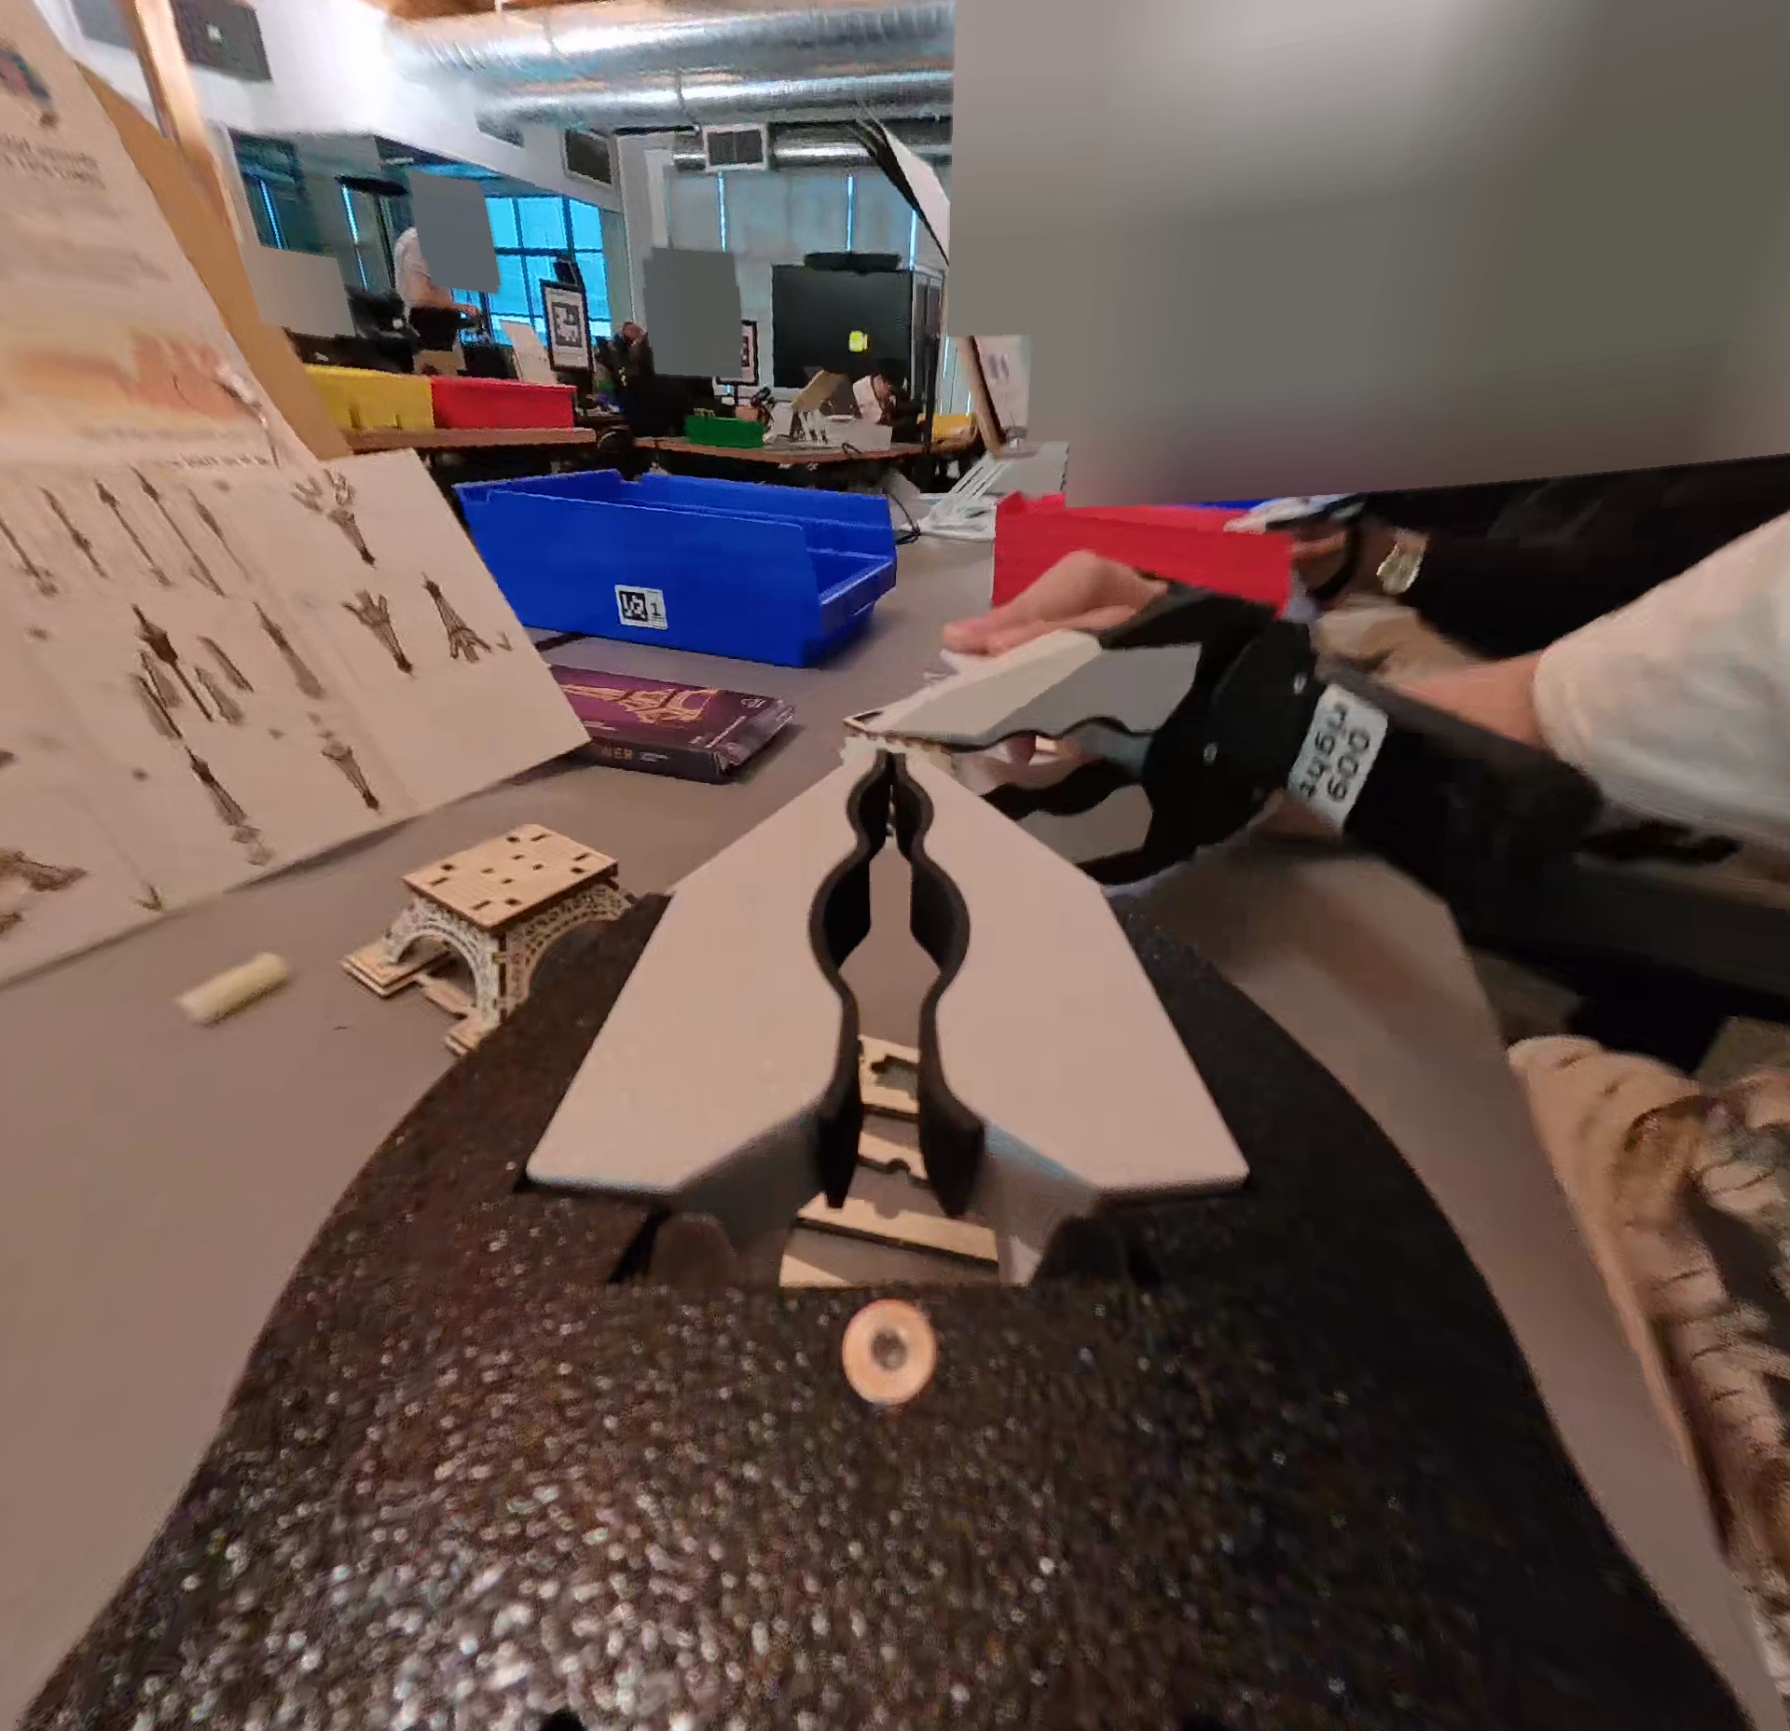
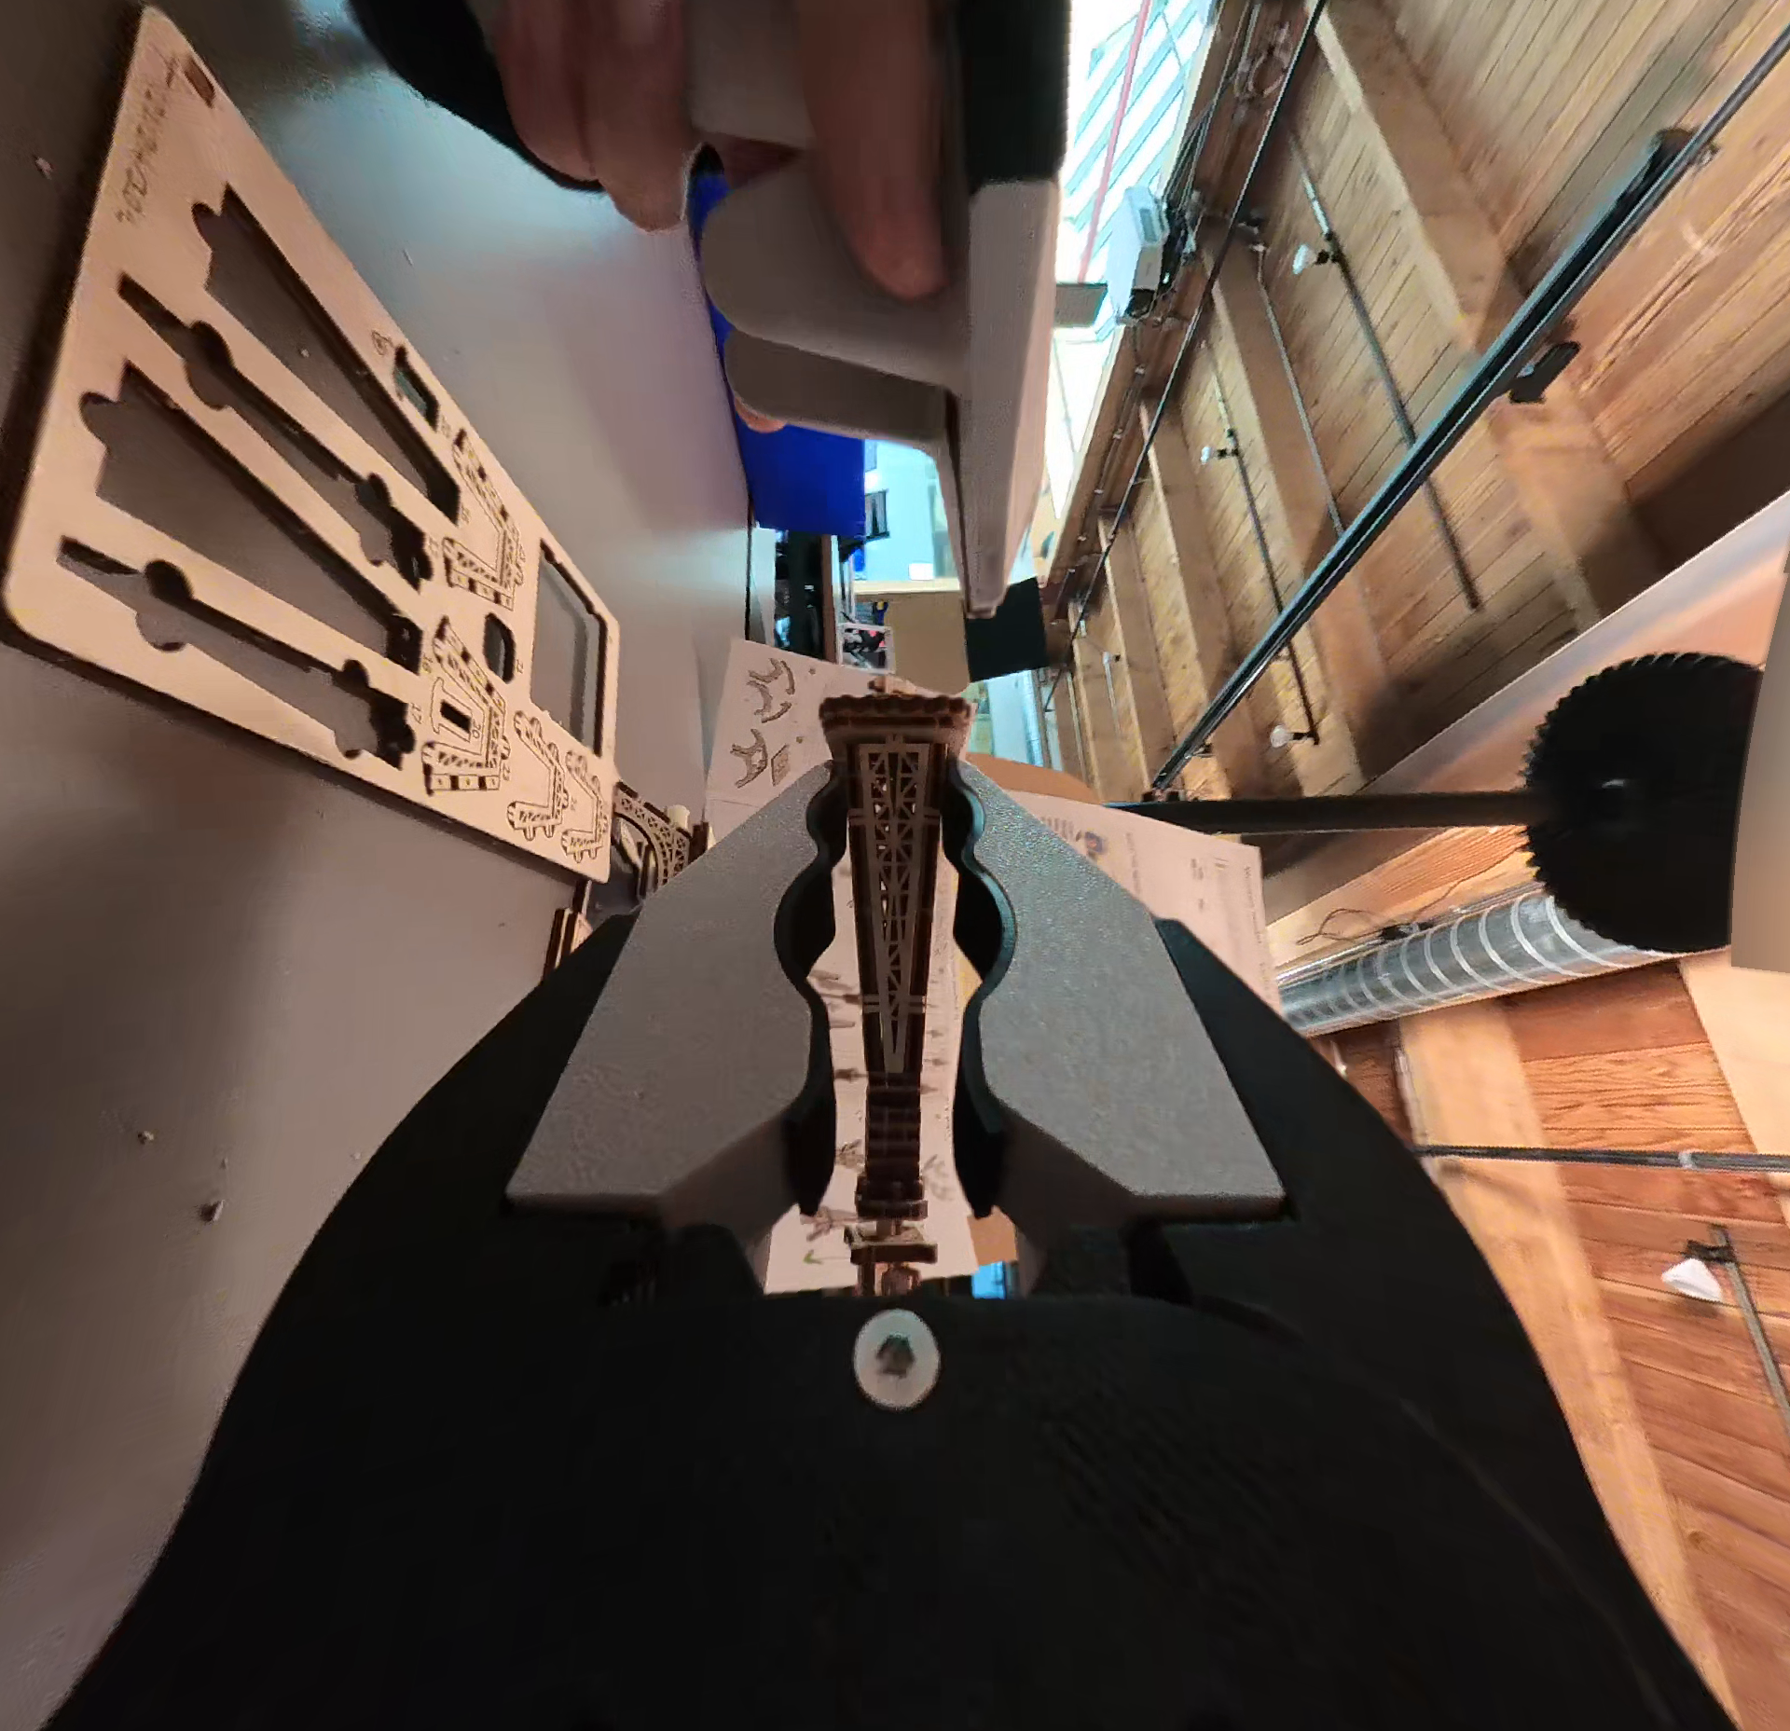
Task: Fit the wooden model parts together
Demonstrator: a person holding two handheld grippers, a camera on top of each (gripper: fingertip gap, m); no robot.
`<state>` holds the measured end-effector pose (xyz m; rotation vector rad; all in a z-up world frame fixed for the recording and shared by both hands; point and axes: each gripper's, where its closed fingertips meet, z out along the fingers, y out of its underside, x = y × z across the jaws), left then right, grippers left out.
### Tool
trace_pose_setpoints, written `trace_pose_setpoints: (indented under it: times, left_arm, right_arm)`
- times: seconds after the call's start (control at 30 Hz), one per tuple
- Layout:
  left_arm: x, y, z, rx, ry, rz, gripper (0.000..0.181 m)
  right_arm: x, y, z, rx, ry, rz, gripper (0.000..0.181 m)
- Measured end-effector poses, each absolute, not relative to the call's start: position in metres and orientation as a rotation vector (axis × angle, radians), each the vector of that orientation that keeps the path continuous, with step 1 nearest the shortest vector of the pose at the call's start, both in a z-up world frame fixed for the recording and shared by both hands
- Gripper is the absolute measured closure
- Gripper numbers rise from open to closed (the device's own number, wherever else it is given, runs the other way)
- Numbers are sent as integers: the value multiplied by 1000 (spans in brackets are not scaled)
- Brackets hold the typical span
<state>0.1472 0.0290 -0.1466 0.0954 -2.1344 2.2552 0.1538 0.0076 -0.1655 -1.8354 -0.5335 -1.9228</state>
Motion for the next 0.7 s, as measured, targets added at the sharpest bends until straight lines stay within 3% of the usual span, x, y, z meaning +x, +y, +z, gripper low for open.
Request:
trace_pose_setpoints:
  times: [0.17, 0.27, 0.7]
  left_arm:
    - [146, 31, -147, 132, -2036, 2185, 172]
    - [144, 29, -152, 106, -2083, 2162, 181]
    - [146, 27, -159, 69, -2218, 2155, 181]
  right_arm:
    - [151, 12, -159, -1773, -548, -1986, 165]
    - [150, 12, -157, -1749, -567, -2018, 165]
    - [151, 13, -162, -1789, -563, -1991, 165]
